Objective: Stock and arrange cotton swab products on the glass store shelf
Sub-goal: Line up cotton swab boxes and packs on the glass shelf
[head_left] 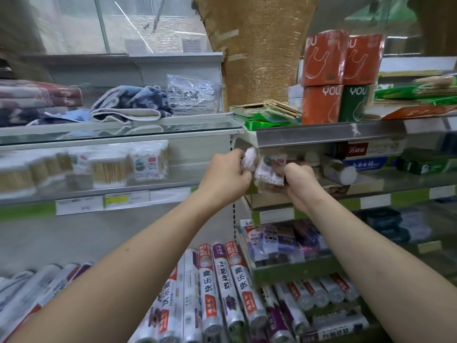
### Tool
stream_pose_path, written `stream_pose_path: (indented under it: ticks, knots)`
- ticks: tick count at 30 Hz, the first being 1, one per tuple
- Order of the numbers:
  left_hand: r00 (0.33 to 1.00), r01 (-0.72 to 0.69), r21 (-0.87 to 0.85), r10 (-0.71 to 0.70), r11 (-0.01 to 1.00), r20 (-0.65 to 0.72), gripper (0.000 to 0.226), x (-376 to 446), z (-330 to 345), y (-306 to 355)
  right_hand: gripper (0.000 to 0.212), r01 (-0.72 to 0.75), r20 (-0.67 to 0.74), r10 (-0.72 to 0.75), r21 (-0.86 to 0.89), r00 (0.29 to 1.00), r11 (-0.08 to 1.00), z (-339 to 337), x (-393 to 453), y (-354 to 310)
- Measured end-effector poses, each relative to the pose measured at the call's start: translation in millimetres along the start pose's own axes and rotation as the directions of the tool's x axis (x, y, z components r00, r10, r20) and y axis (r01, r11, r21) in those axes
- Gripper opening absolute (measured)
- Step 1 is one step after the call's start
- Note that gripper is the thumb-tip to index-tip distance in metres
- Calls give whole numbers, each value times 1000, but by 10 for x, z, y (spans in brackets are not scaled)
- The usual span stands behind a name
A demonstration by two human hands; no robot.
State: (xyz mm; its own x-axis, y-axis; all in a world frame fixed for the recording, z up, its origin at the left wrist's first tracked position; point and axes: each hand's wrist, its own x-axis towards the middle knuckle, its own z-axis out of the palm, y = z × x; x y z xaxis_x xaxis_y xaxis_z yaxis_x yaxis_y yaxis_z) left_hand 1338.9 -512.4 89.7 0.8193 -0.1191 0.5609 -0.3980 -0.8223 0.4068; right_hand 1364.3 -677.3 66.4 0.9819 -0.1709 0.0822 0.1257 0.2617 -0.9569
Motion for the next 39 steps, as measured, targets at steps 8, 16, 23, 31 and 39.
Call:
stream_pose_path:
  ticks: [8,16,23,31,39]
  knots:
    - [982,176,-273,-187,946,-14,59,-417,-540,-428,21,37,-106,-17,182,994,983,540,-289,224]
    - [903,328,-480,-420,813,-93,53,-579,-905,-903,17,199,-396,-113,182,911,963,1057,-419,354]
    - [859,350,-509,-486,787,-161,40,-592,-1087,-1044,16,221,-289,-174,138,941,966,1433,-588,544]
    - [829,354,-563,-529,747,-182,28,-595,-1169,-1266,7,110,25,-107,-227,994,968,1762,-584,346]
    - [792,364,-557,-562,747,-237,24,-690,-1275,-1452,19,325,125,-343,-713,931,622,2005,-627,272]
